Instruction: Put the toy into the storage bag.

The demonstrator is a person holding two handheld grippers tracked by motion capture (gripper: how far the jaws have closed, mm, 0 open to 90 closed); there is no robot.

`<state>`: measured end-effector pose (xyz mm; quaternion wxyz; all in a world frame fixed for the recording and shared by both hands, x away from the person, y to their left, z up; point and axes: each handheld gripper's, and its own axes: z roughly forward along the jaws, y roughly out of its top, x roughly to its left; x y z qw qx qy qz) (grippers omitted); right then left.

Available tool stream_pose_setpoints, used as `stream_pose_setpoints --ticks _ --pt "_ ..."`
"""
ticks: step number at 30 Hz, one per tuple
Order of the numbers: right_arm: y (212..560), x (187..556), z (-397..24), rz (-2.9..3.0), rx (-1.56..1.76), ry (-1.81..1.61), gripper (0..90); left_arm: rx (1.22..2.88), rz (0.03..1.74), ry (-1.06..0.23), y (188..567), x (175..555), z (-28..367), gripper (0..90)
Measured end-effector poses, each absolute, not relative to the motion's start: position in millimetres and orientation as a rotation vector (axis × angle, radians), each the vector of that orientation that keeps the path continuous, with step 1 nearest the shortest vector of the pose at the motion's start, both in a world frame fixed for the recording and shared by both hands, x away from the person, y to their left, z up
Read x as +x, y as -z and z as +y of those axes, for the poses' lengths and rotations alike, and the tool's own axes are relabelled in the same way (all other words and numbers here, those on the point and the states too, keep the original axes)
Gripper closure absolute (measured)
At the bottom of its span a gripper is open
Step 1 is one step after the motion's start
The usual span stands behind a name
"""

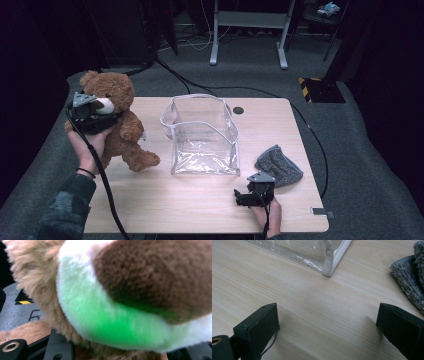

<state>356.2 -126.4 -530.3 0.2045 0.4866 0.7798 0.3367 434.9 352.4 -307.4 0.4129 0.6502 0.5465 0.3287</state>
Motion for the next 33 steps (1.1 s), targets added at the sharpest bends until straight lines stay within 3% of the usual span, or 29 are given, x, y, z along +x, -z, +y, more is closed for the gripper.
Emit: stream_pose_setpoints --ticks 33 --pt "530 356 -127 2.172 1.358 -0.938 3.7 1.610 1.321 -0.956 234 476 323 45.4"
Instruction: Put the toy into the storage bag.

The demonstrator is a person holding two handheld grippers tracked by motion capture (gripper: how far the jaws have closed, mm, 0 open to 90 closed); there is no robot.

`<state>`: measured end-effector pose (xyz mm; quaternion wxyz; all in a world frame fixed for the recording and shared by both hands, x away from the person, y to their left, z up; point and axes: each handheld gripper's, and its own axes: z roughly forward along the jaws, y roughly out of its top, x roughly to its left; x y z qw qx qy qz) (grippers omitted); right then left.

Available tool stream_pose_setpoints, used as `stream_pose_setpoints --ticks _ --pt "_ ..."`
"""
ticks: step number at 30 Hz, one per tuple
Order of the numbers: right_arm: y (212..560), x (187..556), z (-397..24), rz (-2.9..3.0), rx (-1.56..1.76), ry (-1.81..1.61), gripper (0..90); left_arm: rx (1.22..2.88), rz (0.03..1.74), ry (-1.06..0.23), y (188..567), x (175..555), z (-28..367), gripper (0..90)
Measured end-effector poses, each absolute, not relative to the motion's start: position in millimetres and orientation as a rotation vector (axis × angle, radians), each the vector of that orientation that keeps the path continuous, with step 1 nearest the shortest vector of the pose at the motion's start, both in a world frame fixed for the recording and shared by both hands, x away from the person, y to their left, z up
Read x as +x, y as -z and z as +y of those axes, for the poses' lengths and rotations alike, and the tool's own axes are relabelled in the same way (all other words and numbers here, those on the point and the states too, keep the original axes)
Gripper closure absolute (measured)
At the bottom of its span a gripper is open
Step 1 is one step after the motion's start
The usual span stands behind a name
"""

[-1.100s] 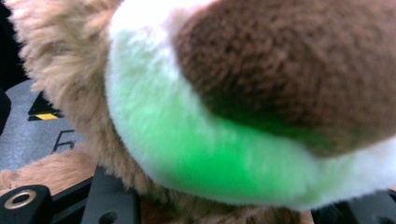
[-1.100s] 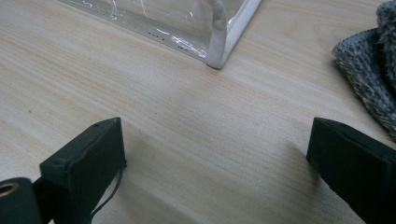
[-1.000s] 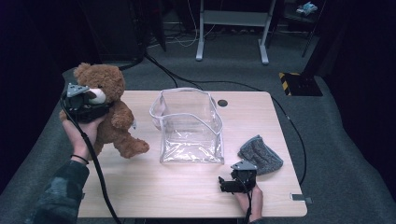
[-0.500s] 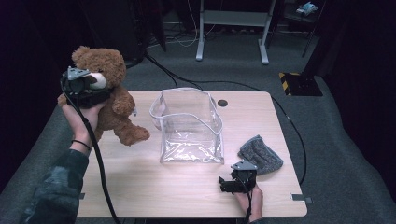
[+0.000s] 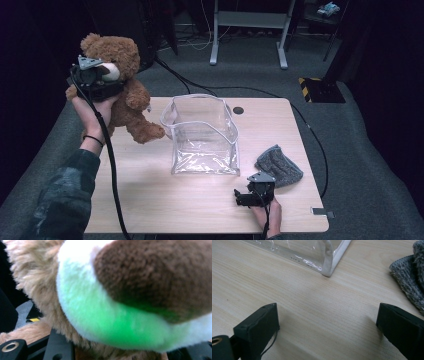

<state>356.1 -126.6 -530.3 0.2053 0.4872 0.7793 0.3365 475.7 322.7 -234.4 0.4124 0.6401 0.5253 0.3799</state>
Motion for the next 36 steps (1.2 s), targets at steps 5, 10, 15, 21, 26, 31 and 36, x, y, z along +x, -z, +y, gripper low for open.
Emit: stream_pose_setpoints --ticks 5,10,15,21,26,31,36 --pt "530 356 -127 2.172 1.359 -0.938 3.7 1.596 1.318 -0.976 225 478 320 45.3" --pt "530 356 -127 2.172 1.358 -0.938 3.7 1.568 1.314 -1.008 211 483 315 45.3" --pt "530 356 -127 2.172 1.358 -0.938 3.7 1.554 1.306 -1.021 203 485 310 45.3" --pt "530 356 -127 2.172 1.358 -0.939 3.7 1.541 1.281 -1.017 193 491 295 45.3" --pt "530 356 -127 2.172 1.358 -0.939 3.8 1.541 1.267 -1.012 190 495 282 45.3" --pt "530 356 -127 2.172 1.358 -0.939 3.9 1.554 1.227 -0.982 189 502 260 45.1" --pt "530 356 -127 2.172 1.352 -0.940 3.8 1.551 1.214 -0.959 191 509 241 44.9"
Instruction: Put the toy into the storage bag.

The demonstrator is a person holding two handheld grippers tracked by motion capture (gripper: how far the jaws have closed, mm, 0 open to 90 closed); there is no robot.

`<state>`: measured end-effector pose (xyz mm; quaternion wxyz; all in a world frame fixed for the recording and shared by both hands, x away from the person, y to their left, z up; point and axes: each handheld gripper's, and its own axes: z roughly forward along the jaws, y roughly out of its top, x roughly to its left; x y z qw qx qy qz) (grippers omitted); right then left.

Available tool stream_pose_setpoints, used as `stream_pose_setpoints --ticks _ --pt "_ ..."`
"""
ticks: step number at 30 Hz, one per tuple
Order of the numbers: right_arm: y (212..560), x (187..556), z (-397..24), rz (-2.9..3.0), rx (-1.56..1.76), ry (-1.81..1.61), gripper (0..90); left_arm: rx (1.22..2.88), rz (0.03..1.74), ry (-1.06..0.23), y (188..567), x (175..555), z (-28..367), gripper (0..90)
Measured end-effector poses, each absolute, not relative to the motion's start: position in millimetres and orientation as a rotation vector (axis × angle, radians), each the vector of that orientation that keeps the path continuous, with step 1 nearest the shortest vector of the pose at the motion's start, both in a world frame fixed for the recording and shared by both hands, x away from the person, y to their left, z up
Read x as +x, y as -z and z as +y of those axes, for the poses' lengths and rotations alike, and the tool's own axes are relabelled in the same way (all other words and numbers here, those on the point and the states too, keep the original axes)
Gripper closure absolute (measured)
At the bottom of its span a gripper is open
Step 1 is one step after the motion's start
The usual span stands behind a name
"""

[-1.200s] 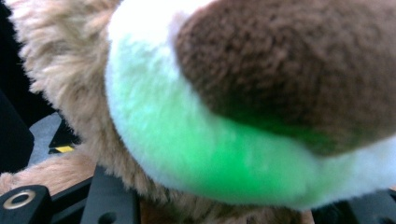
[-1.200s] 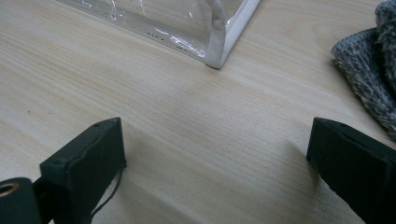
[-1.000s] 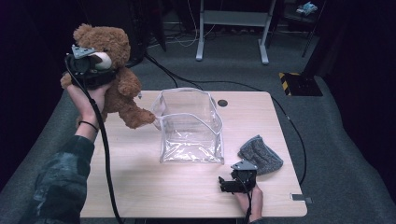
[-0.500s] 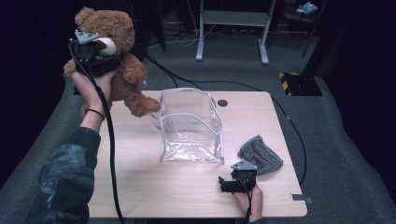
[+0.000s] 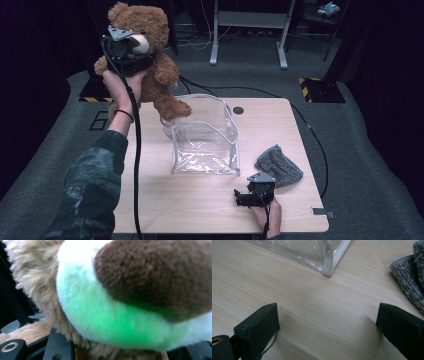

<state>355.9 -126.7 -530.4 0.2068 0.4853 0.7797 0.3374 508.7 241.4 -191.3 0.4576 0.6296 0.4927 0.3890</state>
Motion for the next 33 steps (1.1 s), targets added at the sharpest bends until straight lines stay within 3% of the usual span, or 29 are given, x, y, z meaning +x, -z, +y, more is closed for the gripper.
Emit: stream_pose_setpoints --ticks 33 --pt "530 356 -128 2.198 1.321 -0.944 4.2 1.597 1.071 -0.784 231 545 133 44.0"
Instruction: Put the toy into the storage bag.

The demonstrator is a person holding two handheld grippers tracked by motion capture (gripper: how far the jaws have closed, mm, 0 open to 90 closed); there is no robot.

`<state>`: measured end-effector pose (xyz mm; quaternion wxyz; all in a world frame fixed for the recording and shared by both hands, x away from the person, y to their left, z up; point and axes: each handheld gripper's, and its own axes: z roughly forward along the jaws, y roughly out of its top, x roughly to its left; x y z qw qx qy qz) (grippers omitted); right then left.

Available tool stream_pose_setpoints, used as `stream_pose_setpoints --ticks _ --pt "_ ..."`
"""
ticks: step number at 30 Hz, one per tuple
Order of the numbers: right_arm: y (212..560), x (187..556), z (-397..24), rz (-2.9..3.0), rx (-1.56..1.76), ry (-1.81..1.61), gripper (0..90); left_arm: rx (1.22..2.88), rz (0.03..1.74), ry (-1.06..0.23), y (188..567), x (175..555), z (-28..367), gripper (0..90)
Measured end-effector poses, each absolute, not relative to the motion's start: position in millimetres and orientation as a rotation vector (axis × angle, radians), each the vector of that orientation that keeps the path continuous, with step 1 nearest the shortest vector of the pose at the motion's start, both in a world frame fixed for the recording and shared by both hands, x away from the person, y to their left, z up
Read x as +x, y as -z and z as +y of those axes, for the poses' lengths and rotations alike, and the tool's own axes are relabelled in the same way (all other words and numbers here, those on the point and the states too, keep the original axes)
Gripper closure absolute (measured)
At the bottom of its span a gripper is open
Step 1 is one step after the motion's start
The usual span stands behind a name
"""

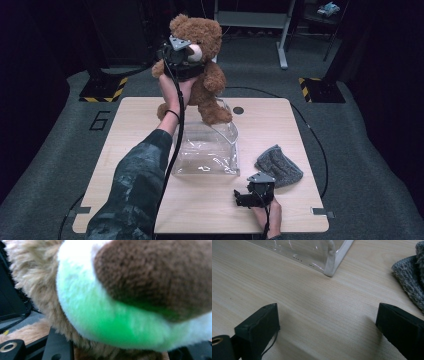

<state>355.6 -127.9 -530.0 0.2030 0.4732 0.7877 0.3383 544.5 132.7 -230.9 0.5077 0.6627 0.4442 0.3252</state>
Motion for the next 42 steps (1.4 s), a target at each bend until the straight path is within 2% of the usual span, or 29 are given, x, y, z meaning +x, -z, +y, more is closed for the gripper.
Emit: stream_pose_setpoints --ticks 16,42 --pt "530 355 -127 2.198 1.334 -0.948 4.2 1.607 1.104 -0.706 260 551 130 43.2" --pt "530 355 -126 2.177 1.349 -0.943 4.5 1.744 1.183 -0.584 313 523 136 38.1"
